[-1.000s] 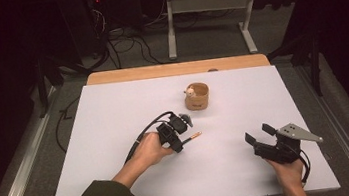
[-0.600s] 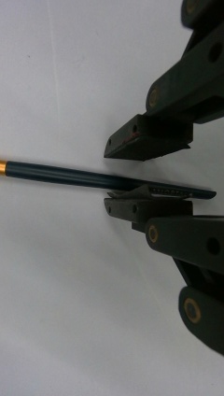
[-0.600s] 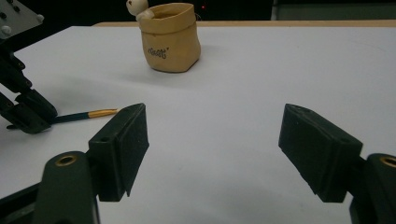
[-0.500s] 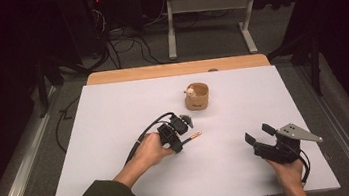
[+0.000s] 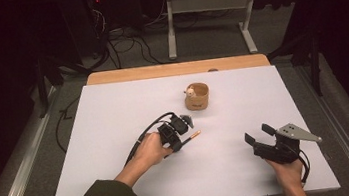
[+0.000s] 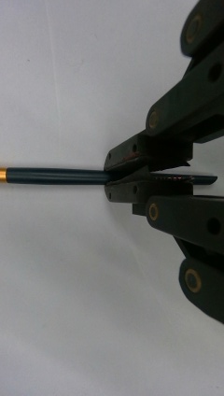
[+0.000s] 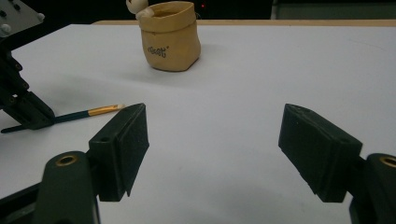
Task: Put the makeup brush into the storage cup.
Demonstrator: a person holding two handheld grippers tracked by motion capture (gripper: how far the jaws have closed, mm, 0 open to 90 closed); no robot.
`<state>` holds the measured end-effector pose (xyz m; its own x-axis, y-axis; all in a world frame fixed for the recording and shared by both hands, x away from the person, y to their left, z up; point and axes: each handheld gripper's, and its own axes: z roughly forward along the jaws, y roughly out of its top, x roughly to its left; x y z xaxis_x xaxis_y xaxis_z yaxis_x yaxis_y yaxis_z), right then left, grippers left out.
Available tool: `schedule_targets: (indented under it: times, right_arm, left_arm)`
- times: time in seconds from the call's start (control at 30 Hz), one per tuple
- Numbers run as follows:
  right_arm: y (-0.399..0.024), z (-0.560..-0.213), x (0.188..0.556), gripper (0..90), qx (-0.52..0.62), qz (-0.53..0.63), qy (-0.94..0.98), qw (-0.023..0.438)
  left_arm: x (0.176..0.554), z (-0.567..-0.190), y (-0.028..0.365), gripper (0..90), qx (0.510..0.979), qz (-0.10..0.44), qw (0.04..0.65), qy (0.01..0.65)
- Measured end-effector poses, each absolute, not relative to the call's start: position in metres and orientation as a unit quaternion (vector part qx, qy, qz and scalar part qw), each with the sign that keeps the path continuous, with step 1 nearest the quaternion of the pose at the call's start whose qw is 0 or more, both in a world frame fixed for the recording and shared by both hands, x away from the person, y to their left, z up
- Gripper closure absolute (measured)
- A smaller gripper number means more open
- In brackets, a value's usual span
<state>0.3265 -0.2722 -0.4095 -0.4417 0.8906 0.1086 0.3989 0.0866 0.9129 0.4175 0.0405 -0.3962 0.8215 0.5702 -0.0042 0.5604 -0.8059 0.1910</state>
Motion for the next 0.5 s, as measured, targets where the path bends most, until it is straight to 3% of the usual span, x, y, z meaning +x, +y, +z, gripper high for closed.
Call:
schedule_targets:
  times: [0.5]
  right_arm:
    - [-0.2727, -0.4095, 0.3259, 26.1, 0.465, 0.491, 0.694, 0.249]
  left_arm:
    - [0.4179, -0.3961, 0.0418, 83.9, 0.950, 0.024, 0.097, 0.295]
